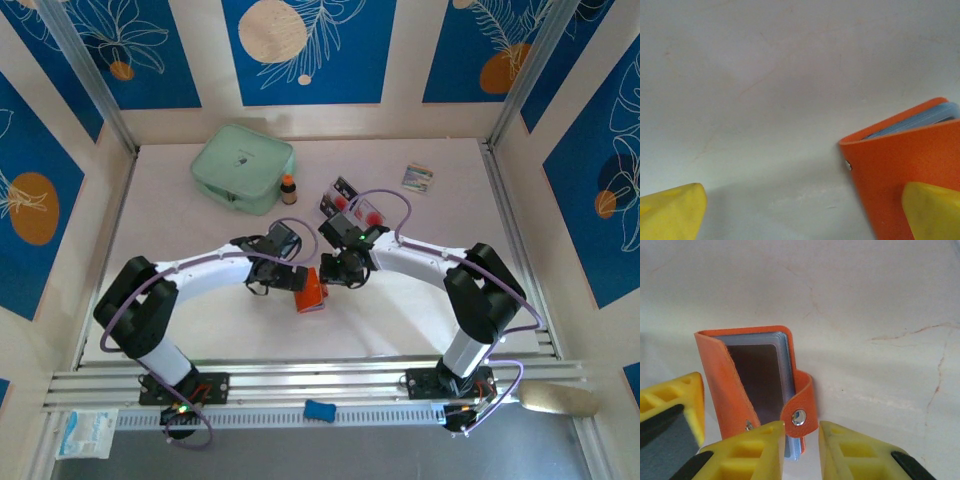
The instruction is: Put the credit cards into the card holder
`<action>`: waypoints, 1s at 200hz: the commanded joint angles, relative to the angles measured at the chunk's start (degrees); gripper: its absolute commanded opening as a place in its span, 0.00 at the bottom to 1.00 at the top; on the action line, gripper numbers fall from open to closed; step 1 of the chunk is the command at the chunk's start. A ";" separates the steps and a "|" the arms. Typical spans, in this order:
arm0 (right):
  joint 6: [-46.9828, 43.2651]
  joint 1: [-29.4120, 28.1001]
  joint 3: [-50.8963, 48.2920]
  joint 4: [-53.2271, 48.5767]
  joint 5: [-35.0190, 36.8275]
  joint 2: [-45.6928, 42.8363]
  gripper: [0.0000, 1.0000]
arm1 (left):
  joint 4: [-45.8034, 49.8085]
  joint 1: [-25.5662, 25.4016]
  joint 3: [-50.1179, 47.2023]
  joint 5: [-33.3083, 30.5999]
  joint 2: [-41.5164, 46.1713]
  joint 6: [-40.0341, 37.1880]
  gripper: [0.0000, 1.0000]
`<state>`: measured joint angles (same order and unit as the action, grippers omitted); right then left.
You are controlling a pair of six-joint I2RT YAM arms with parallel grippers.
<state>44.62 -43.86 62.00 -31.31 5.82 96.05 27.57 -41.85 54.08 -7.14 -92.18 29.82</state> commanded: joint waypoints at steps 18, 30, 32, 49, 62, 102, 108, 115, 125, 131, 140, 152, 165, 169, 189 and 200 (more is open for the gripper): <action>0.75 0.17 -0.56 0.71 -1.58 -0.66 0.26 | -2.31 0.10 -1.96 1.37 -1.32 -0.91 1.00; 0.73 0.22 -0.47 0.82 -1.73 -0.32 0.26 | -1.62 0.04 -2.06 0.46 -1.92 -0.95 1.00; 0.73 0.19 -0.43 0.84 -1.73 -0.27 0.26 | -1.51 0.06 -1.99 0.28 -2.03 -1.05 1.00; 0.69 0.15 -0.21 1.04 -1.77 0.13 0.26 | 0.35 -0.28 -1.55 -1.79 -3.16 -1.49 1.00; 0.52 0.13 0.00 1.06 -1.83 0.46 0.27 | 1.66 -0.69 -1.01 -3.44 -3.95 -2.05 1.00; -0.04 -0.24 1.14 0.69 -2.05 2.02 0.29 | 3.12 -1.66 -0.73 -5.92 -5.26 -2.78 1.00; -0.14 -0.34 1.41 0.60 -1.95 2.26 0.29 | 3.11 -1.66 -0.85 -6.04 -5.29 -2.76 1.00; -0.32 -0.48 1.74 0.44 -1.96 2.53 0.30 | 3.12 -1.66 -0.94 -6.05 -5.32 -2.68 1.00; -0.54 -0.69 2.28 0.11 -1.87 3.04 0.30 | 3.01 -1.73 -1.00 -6.05 -5.31 -2.58 1.00; -0.65 -0.84 2.53 -0.02 -1.75 3.24 0.30 | 2.93 -1.66 -1.13 -6.05 -5.33 -2.51 1.00; -0.81 -1.01 2.92 -0.27 -1.58 3.65 0.30 | 2.89 -1.79 -1.18 -6.05 -5.32 -2.41 1.00; -0.94 -1.23 3.28 -0.42 -1.53 3.90 0.30 | 2.84 -1.75 -1.28 -5.98 -5.36 -2.45 1.00; -1.03 -1.53 3.41 -0.53 -1.44 4.09 0.30 | 2.85 -1.72 -1.35 -6.05 -5.31 -2.48 1.00; -1.03 -1.58 3.51 -0.53 -1.36 4.11 0.30 | 2.86 -1.75 -1.35 -6.05 -5.31 -2.46 1.00; -0.94 -1.86 3.73 -0.58 -1.34 4.16 0.30 | 2.82 -1.75 -1.44 -5.96 -5.30 -2.32 1.00; -0.94 -1.85 3.83 -0.55 -1.34 4.50 0.30 | 2.66 -1.83 -1.53 -5.88 -5.34 -2.32 1.00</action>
<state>44.31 -45.23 64.18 -30.55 4.97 99.63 26.44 -43.42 53.76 -10.15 -95.09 28.36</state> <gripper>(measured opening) 0.303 0.998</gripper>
